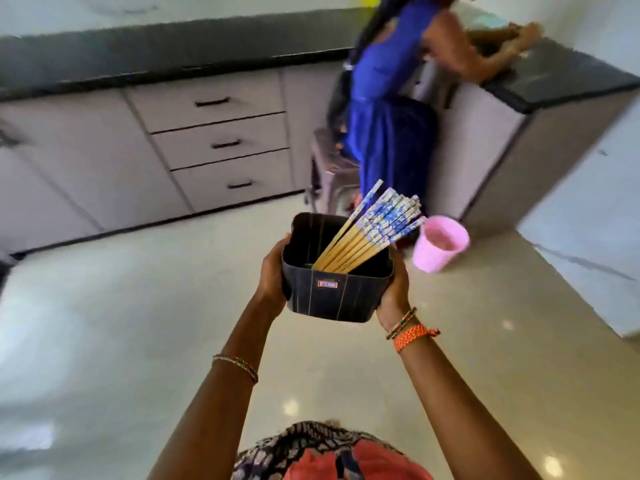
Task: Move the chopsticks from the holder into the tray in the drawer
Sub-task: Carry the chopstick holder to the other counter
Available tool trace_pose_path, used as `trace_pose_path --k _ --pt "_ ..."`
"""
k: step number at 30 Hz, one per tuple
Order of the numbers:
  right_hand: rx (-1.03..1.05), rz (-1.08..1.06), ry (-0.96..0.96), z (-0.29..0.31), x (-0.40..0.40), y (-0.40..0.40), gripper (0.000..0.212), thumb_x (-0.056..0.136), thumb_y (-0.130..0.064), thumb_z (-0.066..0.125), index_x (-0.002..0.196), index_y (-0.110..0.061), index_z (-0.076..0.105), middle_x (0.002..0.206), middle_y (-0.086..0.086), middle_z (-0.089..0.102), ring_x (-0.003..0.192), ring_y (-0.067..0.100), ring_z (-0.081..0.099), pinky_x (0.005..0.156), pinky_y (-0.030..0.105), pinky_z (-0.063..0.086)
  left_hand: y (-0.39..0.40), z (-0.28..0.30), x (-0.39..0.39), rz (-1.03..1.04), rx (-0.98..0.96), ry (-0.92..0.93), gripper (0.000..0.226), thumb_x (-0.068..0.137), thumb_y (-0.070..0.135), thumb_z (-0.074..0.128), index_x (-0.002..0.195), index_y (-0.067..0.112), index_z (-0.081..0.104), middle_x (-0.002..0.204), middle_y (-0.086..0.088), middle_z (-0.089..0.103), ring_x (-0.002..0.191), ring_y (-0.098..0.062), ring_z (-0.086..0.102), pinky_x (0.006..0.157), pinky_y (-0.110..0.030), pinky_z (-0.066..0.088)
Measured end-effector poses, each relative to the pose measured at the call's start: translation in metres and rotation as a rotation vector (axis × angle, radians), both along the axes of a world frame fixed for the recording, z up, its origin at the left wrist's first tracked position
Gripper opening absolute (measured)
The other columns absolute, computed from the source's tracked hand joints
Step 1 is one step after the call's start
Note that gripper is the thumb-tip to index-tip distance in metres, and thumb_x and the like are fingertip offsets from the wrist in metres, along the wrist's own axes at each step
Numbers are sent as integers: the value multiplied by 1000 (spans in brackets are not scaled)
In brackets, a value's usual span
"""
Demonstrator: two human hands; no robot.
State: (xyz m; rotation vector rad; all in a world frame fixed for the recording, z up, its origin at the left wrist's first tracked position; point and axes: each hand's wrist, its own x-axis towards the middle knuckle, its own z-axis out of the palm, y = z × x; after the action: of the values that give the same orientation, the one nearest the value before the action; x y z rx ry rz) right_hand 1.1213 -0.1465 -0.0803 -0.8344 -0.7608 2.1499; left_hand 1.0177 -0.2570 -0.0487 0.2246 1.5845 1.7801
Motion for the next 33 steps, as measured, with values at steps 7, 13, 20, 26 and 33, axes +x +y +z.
trace_pose_path --k 7,13,20,26,33 --pt "104 243 -23 7 -116 25 32 102 -20 29 91 -15 58 71 -9 73 70 3 68 67 18 56 1 0 -85 252 9 25 34 99 21 27 79 16 53 76 -1 59 50 4 63 47 -9 50" --pt "100 270 -70 5 -184 96 31 101 -18 34 85 -14 60 60 -10 72 57 -1 68 53 13 53 64 -6 -144 346 11 -12 31 99 24 30 86 15 56 80 -1 61 73 -10 59 58 -17 53" --pt "-50 328 -55 0 -280 200 51 97 -39 41 68 -20 79 74 -2 76 67 11 73 66 24 56 166 -8 -235 366 -14 -72 33 99 28 25 109 8 50 83 -4 59 77 -14 55 68 -24 45" --pt "-92 412 -34 13 -380 274 55 96 -38 41 63 -15 78 69 1 75 63 14 71 76 30 52 230 11 -323 369 18 0 36 99 26 24 82 18 54 76 -1 63 72 -10 60 62 -22 46" --pt "21 496 -80 20 -507 322 37 93 -37 44 88 -13 71 73 0 73 74 18 68 79 30 53 279 10 -447 387 60 18 37 97 32 26 79 19 57 54 9 69 56 -3 64 54 -17 49"
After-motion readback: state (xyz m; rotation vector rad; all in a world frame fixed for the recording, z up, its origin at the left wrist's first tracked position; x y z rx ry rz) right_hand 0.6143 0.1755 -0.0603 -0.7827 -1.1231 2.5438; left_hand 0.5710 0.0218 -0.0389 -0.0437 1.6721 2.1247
